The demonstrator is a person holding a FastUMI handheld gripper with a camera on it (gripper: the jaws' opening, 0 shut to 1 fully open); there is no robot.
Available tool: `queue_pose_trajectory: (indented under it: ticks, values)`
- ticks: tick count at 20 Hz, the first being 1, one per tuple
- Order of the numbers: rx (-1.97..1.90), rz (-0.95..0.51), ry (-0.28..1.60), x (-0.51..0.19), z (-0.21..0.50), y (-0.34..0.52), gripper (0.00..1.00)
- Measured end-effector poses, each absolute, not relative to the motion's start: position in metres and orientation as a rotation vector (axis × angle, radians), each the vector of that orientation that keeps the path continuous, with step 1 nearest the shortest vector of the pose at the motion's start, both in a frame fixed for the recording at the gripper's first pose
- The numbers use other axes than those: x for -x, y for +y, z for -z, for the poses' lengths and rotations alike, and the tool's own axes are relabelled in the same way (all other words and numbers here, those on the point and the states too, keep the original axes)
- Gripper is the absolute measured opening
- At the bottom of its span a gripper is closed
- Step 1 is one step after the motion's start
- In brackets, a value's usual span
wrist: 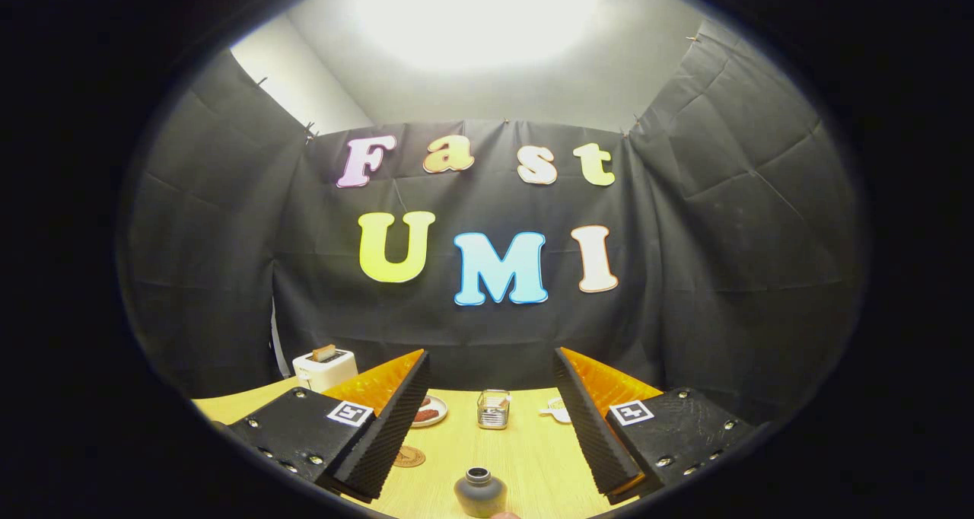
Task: Take the bottle from table, then pour the juice into the cup, finally place the bottle on the coaster
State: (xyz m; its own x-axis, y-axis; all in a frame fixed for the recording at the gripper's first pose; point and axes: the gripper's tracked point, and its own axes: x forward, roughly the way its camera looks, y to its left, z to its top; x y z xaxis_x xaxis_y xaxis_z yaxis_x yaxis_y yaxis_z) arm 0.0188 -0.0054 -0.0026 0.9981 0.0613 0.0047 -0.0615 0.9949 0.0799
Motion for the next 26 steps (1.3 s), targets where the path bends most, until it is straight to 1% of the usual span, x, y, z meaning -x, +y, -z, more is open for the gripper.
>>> queue_pose_trajectory:
  ticks: [9, 18, 26]
  values:
    - [-0.084, -0.112, -0.058, -0.027, -0.018, 0.015, 0.97]
    - [-0.068, -0.140, -0.067, -0.024, -0.027, 0.025, 0.98]
    - [-0.042, -0.198, -0.064, -0.021, -0.008, 0.033, 0.98]
